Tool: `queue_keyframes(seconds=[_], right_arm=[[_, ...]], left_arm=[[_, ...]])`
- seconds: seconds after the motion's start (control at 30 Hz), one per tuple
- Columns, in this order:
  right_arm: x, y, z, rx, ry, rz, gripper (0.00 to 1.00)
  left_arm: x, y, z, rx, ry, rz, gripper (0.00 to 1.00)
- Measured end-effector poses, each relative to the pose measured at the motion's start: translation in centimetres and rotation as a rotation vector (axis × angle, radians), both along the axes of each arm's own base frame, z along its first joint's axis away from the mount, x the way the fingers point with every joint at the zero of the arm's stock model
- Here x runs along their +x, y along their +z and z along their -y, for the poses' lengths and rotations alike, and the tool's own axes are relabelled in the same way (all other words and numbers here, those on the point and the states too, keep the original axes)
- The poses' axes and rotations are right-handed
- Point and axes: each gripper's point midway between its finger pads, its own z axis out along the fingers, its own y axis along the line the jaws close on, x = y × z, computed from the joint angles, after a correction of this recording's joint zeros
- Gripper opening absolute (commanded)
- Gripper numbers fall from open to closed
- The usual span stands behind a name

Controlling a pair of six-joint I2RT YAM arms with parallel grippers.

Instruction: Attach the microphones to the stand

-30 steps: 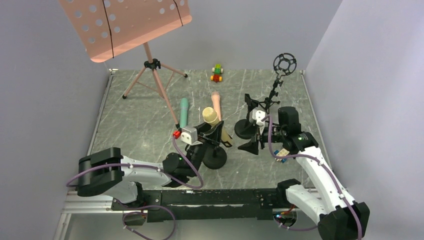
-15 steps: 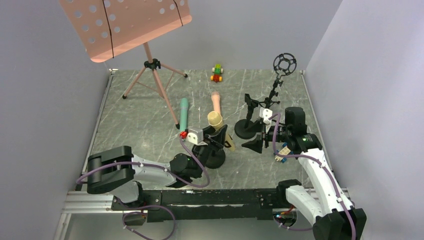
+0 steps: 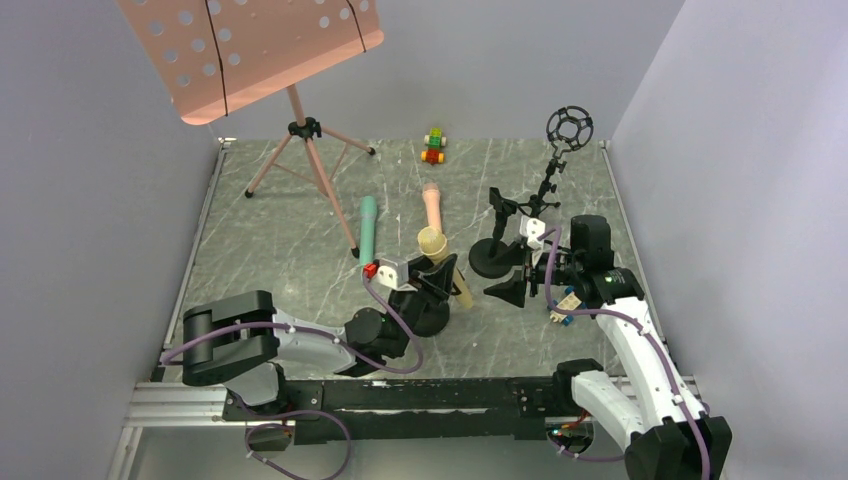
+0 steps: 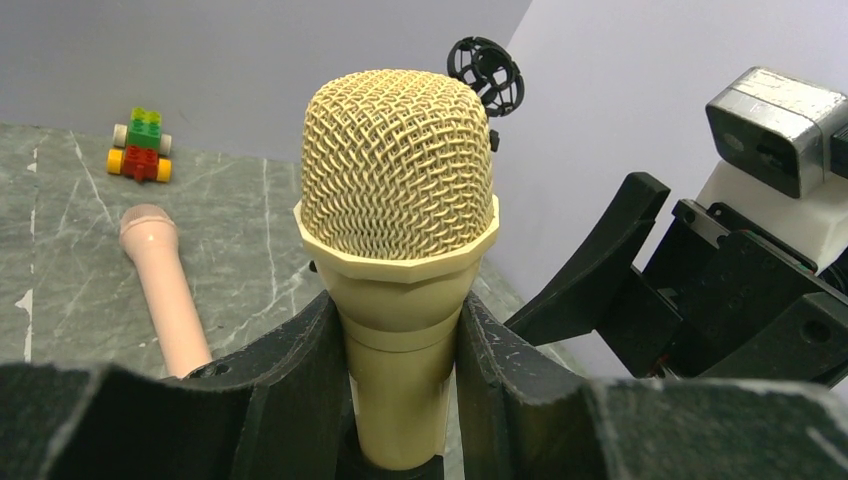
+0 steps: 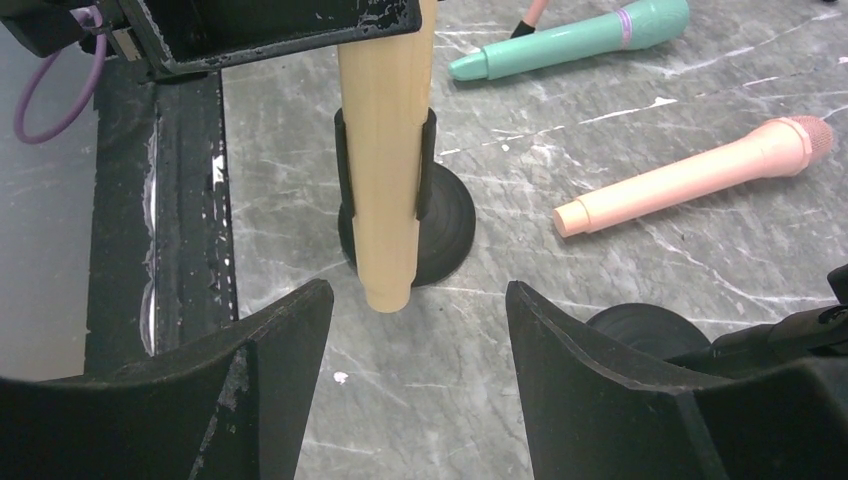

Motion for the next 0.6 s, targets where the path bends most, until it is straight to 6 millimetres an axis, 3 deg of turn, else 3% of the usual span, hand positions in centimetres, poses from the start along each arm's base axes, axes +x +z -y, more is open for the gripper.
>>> queue_keyframes(seconds=[0.07,0.17,0.6], right_arm=[[0.0,0.0,0.0,0.002,0.002,-0.001,0.7],[-0.2,-0.1,0.0,0.007,0.006,-0.007,0.7],[-0.2,-0.1,0.2,0.012,0.0,-0.004,0.7]], left_arm=[[0.0,-0.3,-0.1,-0.001,-0.003,-0.006,0.11],[-0.1,-0.4,-0.1,0.001,-0.005,-0.01,0.43],[-0.3,-1.3,-0.2,0.096,-0.018,-0.052,0.9]])
